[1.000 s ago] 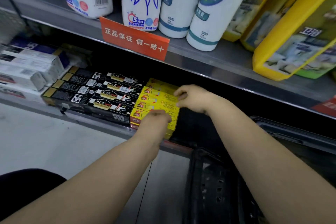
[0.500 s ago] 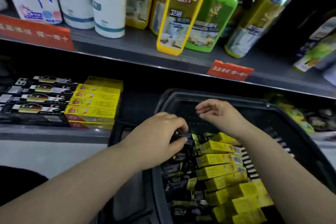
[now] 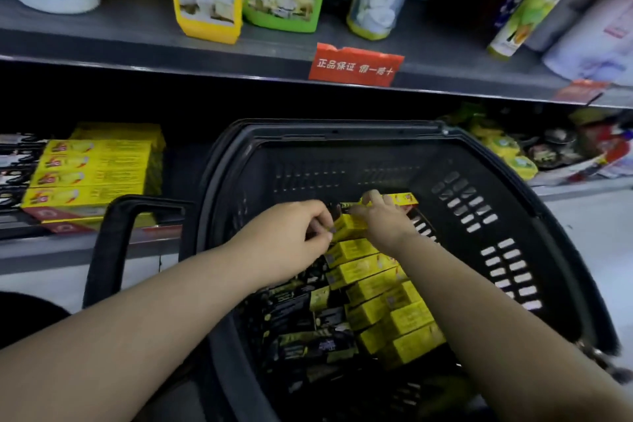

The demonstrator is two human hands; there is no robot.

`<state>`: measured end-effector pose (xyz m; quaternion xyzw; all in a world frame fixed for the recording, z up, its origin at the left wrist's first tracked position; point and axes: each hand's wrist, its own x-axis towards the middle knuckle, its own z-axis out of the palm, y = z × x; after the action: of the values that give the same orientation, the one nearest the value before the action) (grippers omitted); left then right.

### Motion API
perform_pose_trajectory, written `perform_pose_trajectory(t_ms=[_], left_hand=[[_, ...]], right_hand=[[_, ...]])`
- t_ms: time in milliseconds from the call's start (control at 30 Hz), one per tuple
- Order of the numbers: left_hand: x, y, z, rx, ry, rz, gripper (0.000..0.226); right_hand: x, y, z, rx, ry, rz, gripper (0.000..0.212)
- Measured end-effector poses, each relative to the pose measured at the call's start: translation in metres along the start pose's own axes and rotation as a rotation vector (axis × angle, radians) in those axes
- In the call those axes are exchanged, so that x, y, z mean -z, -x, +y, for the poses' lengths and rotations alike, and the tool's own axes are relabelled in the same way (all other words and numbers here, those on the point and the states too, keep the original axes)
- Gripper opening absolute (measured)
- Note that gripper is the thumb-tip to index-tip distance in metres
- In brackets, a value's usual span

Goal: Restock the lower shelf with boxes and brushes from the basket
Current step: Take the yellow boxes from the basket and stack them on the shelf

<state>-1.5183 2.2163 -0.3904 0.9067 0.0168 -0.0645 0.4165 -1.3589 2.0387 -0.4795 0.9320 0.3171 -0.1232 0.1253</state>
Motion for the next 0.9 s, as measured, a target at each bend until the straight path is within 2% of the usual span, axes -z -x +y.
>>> perform_pose_trajectory(t_ms=[100, 300, 400, 533, 600, 700, 733, 800, 900], left_hand=[[-0.004, -0.001, -0.004, 0.079, 0.080, -0.007, 0.020], [-0.014, 0.001, 0.004, 0.201, 0.363, -0.117, 0.072], [-0.022, 0.007, 0.016, 0.172, 0.647, -0.166, 0.060], [-0.028, 0.009, 0.020, 0.271, 0.763, -0.213, 0.046], [-0.026, 0.008, 0.017, 0.336, 0.805, -0.235, 0.040], [-0.021, 0.005, 0.013, 0.406, 0.910, -0.220, 0.035], [-0.020, 0.004, 0.011, 0.424, 0.942, -0.207, 0.032], [-0.020, 0.002, 0.010, 0.462, 0.986, -0.185, 0.027], [-0.019, 0.001, 0.010, 0.523, 1.030, -0.160, 0.019]], right_hand=[[0.024, 0.005, -0.003, 0.090, 0.066, 0.007, 0.045], [0.104, 0.066, -0.019, 0.002, -0.505, 0.184, 0.040], [0.114, 0.099, -0.035, -0.040, -0.769, 0.159, 0.039], [0.105, 0.116, -0.016, 0.028, -1.087, -0.030, 0.010], [0.090, 0.111, 0.011, 0.001, -0.938, -0.138, 0.014], [0.050, 0.099, 0.046, -0.035, -0.280, -0.391, 0.051], [0.037, 0.097, 0.050, -0.042, -0.178, -0.490, 0.061], [0.019, 0.095, 0.052, -0.029, -0.242, -0.596, 0.067], [0.016, 0.092, 0.051, 0.017, -0.356, -0.504, 0.056]])
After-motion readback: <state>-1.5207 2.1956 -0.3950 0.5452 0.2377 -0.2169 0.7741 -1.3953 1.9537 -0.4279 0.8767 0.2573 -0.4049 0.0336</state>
